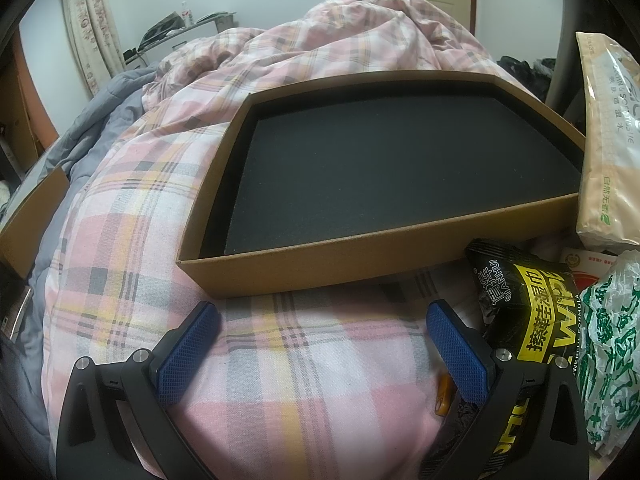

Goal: Organize soft objects

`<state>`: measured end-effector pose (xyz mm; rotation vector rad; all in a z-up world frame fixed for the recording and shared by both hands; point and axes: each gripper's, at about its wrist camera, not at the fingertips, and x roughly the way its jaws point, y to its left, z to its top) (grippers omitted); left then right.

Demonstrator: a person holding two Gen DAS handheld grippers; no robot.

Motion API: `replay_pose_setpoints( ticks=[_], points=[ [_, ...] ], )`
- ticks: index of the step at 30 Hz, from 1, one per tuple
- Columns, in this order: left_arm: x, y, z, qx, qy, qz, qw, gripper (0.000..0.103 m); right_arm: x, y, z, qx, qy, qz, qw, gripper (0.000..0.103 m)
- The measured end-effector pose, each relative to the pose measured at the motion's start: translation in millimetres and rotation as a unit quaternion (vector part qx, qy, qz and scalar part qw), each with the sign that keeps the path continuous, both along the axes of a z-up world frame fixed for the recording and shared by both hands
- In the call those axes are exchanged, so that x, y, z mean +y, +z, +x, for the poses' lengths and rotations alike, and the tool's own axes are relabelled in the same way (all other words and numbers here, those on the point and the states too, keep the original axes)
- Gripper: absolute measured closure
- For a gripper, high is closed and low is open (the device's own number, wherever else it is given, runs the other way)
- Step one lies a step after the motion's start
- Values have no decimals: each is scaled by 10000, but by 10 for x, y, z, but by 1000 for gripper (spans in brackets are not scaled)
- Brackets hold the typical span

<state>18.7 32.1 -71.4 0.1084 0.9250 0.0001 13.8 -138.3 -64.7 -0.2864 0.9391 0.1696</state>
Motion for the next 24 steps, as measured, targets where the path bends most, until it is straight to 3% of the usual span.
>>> replay_pose_setpoints(
  ticks=[18, 24],
  points=[
    [-5, -9, 18, 43, -12, -17, 10000, 0, -17, 3, 4, -10, 3, 9, 10000, 86],
    [-3, -10, 17, 45, -13, -18, 10000, 0, -37, 80, -78, -246, -92, -68, 9996, 86]
  ],
)
